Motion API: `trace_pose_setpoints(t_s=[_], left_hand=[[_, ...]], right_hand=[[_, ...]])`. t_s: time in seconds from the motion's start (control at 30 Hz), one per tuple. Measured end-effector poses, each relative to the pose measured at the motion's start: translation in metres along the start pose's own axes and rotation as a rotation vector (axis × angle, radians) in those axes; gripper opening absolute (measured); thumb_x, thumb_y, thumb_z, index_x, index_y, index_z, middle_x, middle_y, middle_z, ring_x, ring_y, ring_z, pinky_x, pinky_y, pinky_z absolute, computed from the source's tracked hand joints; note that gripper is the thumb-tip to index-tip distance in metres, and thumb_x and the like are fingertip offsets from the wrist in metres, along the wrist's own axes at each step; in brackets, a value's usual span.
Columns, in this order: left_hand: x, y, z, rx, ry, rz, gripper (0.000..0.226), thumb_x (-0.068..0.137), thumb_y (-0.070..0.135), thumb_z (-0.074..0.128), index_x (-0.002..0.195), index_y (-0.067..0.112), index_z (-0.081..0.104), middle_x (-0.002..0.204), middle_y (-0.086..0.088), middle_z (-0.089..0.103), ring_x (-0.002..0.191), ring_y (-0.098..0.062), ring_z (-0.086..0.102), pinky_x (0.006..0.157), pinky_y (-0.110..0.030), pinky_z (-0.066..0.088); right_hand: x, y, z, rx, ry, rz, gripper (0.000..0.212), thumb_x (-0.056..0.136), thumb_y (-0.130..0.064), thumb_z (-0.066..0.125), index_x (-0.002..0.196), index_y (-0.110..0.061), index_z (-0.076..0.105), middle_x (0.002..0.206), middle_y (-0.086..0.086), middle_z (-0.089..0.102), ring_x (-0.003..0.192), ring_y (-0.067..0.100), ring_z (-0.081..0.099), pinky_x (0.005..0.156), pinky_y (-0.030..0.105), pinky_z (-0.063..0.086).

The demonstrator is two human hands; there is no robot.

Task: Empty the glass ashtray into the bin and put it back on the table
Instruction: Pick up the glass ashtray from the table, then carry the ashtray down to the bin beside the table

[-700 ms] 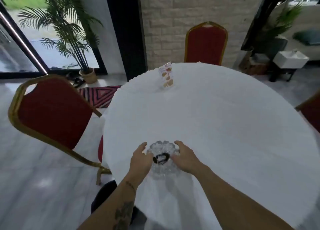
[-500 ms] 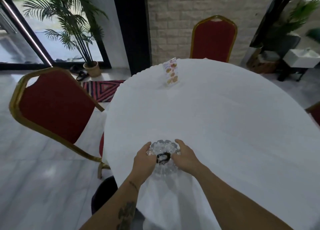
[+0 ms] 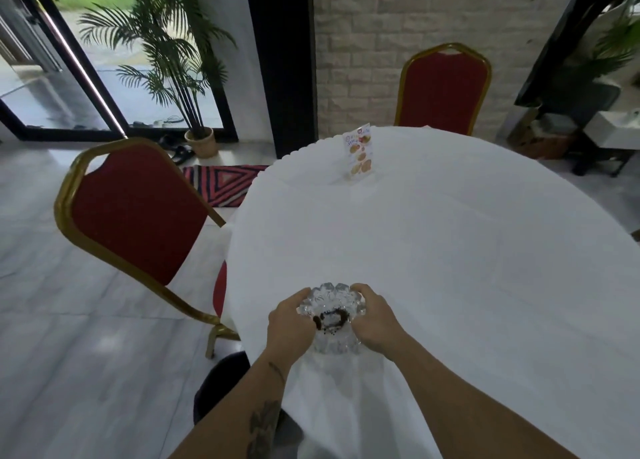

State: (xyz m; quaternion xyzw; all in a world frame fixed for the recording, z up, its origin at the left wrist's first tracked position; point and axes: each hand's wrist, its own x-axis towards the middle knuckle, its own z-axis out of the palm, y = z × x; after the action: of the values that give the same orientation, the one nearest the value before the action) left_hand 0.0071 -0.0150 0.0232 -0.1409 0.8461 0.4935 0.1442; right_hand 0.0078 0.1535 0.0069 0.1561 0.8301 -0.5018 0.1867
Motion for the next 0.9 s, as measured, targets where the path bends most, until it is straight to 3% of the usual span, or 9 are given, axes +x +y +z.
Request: trace_pose_setpoints(t_s=[0.07, 0.23, 0.4, 0.47, 0.53, 0.63, 0.73, 0.8, 0.9], left_hand=[[-0.003, -0.004, -0.015, -0.037, 0.021, 0.009, 0.061, 0.083, -0.007, 0.048, 0.135, 0.023, 0.060, 0.122, -0.003, 0.067, 0.084, -0.010, 0.061, 0.051, 0.001, 0.042], [-0.018, -0.017, -0.070, -0.096, 0.061, 0.025, 0.057, 0.084, -0.005, 0.046, 0.132, 0.022, 0.063, 0.119, 0.003, 0.068, 0.101, -0.015, 0.061, 0.086, -0.022, 0.049], [-0.026, -0.043, -0.141, -0.148, 0.091, 0.061, 0.062, 0.080, -0.005, 0.049, 0.126, 0.034, 0.066, 0.112, 0.010, 0.069, 0.101, -0.017, 0.065, 0.096, -0.030, 0.053], [-0.029, -0.058, -0.168, -0.189, 0.083, 0.101, 0.064, 0.081, -0.004, 0.051, 0.117, 0.048, 0.063, 0.105, 0.006, 0.073, 0.085, -0.011, 0.067, 0.082, -0.027, 0.058], [-0.032, -0.073, -0.193, -0.235, 0.070, 0.118, 0.065, 0.082, -0.009, 0.049, 0.119, 0.044, 0.056, 0.095, 0.002, 0.072, 0.063, -0.003, 0.060, 0.060, -0.014, 0.052], [-0.031, -0.101, -0.223, -0.289, 0.064, 0.113, 0.063, 0.085, -0.010, 0.045, 0.132, 0.029, 0.059, 0.107, -0.011, 0.074, 0.064, -0.007, 0.059, 0.054, -0.015, 0.053], [-0.030, -0.128, -0.245, -0.289, 0.071, 0.068, 0.061, 0.086, -0.009, 0.045, 0.136, 0.024, 0.057, 0.092, -0.016, 0.073, 0.051, -0.012, 0.054, 0.047, -0.025, 0.048], [-0.032, -0.140, -0.256, -0.293, 0.078, 0.062, 0.061, 0.087, -0.010, 0.047, 0.133, 0.028, 0.059, 0.088, -0.002, 0.071, 0.055, -0.010, 0.058, 0.054, -0.030, 0.054], [-0.036, -0.161, -0.263, -0.297, 0.097, 0.080, 0.050, 0.088, -0.003, 0.058, 0.122, 0.034, 0.061, 0.103, 0.017, 0.070, 0.087, -0.005, 0.068, 0.090, -0.037, 0.058]], right_hand=[[-0.006, -0.012, 0.008, -0.006, -0.011, -0.011, 0.059, 0.080, 0.007, 0.048, 0.130, -0.025, 0.048, 0.103, 0.008, 0.057, 0.068, 0.017, 0.054, 0.050, 0.022, 0.041], [-0.026, -0.051, 0.050, 0.002, -0.035, -0.053, 0.052, 0.084, 0.003, 0.046, 0.128, -0.026, 0.043, 0.099, 0.003, 0.061, 0.079, 0.016, 0.056, 0.056, 0.021, 0.042], [-0.052, -0.090, 0.114, 0.109, -0.059, -0.047, 0.058, 0.080, 0.003, 0.047, 0.124, -0.035, 0.043, 0.108, 0.008, 0.062, 0.093, 0.027, 0.066, 0.054, 0.028, 0.048], [-0.062, -0.104, 0.141, 0.145, -0.051, -0.056, 0.061, 0.079, 0.003, 0.043, 0.124, -0.038, 0.044, 0.110, 0.008, 0.062, 0.098, 0.032, 0.068, 0.056, 0.030, 0.051], [-0.070, -0.117, 0.166, 0.169, -0.042, -0.080, 0.061, 0.079, 0.003, 0.041, 0.125, -0.039, 0.045, 0.112, 0.003, 0.061, 0.097, 0.029, 0.066, 0.060, 0.032, 0.052], [-0.082, -0.132, 0.202, 0.199, -0.036, -0.120, 0.060, 0.070, -0.009, 0.051, 0.122, -0.038, 0.049, 0.114, 0.001, 0.063, 0.099, 0.023, 0.064, 0.075, 0.037, 0.056], [-0.090, -0.139, 0.234, 0.217, -0.040, -0.137, 0.066, 0.057, -0.022, 0.062, 0.122, -0.035, 0.053, 0.113, 0.000, 0.067, 0.102, 0.021, 0.067, 0.089, 0.044, 0.058], [-0.090, -0.138, 0.253, 0.192, -0.029, -0.140, 0.060, 0.061, -0.019, 0.061, 0.120, -0.033, 0.054, 0.112, -0.003, 0.067, 0.102, 0.017, 0.066, 0.093, 0.042, 0.056], [-0.086, -0.130, 0.277, 0.082, 0.013, -0.158, 0.055, 0.073, -0.002, 0.054, 0.121, -0.029, 0.054, 0.107, -0.007, 0.063, 0.101, 0.013, 0.060, 0.093, 0.033, 0.052]])
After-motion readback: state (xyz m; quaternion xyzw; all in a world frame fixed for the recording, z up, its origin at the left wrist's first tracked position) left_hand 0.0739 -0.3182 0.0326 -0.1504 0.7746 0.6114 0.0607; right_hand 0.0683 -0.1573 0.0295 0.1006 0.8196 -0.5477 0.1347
